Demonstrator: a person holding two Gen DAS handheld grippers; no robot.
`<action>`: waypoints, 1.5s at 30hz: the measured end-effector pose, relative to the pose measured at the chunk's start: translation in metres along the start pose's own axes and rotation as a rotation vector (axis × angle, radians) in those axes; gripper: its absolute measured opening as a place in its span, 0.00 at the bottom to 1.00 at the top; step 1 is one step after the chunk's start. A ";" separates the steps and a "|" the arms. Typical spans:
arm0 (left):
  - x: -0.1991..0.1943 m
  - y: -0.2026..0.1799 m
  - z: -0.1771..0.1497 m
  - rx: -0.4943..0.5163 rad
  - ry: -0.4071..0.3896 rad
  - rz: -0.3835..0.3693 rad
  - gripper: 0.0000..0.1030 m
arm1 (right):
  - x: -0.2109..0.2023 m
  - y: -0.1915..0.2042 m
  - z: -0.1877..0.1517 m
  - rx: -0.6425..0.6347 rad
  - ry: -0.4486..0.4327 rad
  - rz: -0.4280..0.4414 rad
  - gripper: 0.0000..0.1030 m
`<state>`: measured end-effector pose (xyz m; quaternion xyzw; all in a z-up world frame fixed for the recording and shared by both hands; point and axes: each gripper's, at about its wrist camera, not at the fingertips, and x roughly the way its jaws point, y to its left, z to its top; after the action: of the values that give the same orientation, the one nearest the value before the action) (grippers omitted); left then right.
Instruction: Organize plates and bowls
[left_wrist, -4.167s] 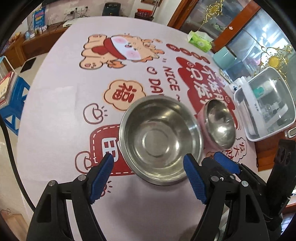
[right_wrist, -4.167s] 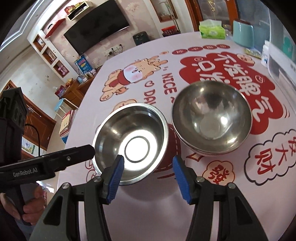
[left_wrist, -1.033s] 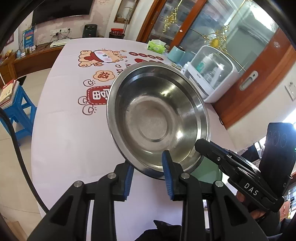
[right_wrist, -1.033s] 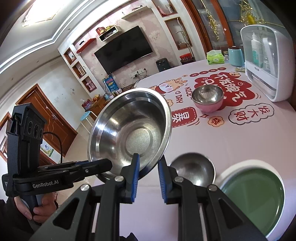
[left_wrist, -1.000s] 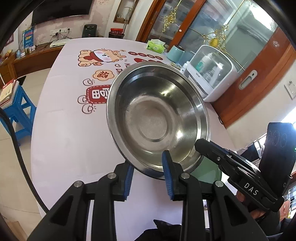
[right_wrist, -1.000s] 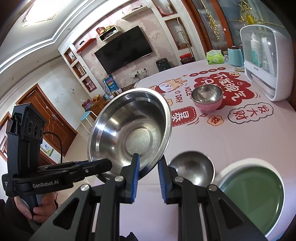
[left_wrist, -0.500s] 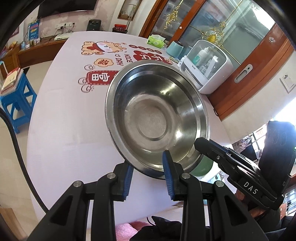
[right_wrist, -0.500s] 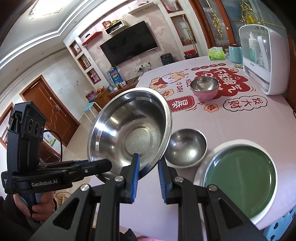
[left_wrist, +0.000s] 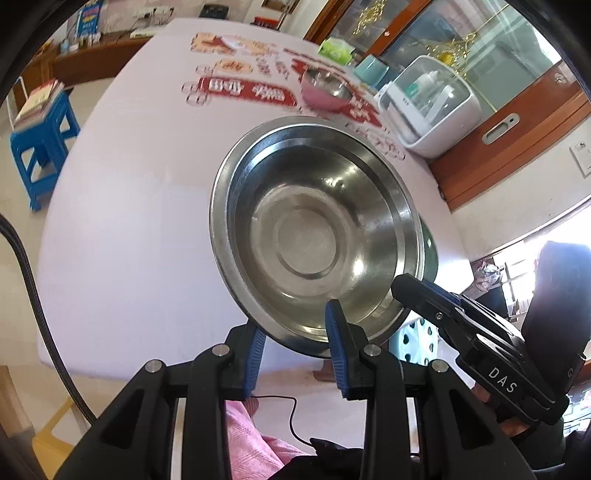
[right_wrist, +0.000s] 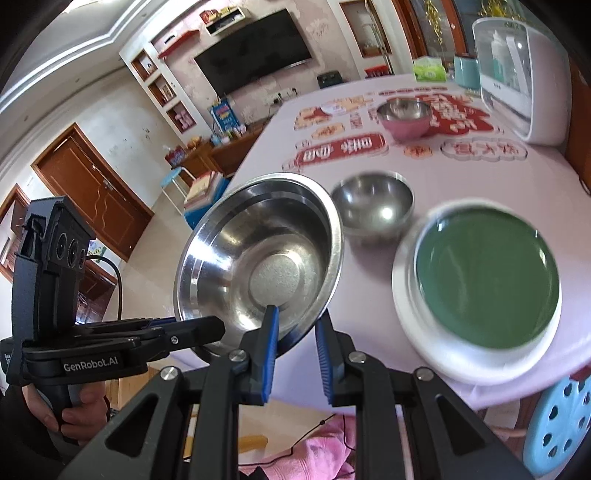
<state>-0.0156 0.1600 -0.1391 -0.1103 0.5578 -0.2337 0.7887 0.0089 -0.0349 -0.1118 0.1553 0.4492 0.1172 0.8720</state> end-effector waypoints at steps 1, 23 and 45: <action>0.002 0.001 -0.003 -0.001 0.006 0.003 0.29 | 0.003 -0.001 -0.005 0.004 0.011 -0.004 0.19; 0.077 0.024 -0.011 0.001 0.160 0.043 0.29 | 0.059 -0.025 -0.035 0.084 0.122 -0.075 0.19; 0.079 0.021 0.017 0.027 0.185 0.133 0.46 | 0.064 -0.029 -0.018 0.108 0.123 -0.107 0.21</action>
<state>0.0263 0.1379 -0.2080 -0.0402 0.6312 -0.1975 0.7490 0.0320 -0.0369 -0.1804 0.1705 0.5150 0.0555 0.8382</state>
